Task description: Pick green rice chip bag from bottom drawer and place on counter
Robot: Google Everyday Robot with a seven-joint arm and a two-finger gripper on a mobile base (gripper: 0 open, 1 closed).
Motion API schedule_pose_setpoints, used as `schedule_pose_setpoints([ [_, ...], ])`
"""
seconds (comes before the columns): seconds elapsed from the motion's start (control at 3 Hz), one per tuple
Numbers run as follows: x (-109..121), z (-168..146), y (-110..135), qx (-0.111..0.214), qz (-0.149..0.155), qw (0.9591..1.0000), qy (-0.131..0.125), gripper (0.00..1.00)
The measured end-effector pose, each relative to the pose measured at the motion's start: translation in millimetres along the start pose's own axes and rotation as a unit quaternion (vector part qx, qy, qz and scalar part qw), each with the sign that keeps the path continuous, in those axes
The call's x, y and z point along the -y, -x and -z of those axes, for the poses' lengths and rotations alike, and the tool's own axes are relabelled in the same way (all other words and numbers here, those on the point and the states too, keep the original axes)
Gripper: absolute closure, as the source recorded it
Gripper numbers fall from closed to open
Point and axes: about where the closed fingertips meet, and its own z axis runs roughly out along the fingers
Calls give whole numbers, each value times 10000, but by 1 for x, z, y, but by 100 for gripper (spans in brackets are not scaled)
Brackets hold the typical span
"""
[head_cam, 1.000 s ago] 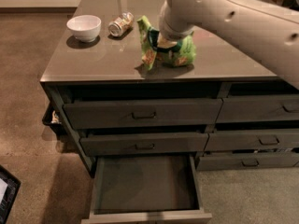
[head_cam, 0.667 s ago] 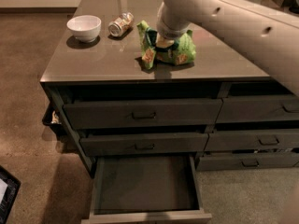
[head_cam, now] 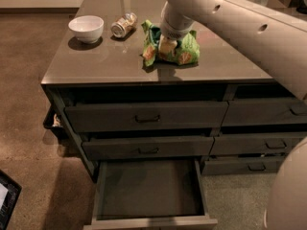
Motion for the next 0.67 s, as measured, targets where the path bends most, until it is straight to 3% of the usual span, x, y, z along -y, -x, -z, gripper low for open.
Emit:
schedule_pose_setpoints([
  [0.33,0,0,0,0,0,10000,0,0],
  [0.67,0,0,0,0,0,10000,0,0],
])
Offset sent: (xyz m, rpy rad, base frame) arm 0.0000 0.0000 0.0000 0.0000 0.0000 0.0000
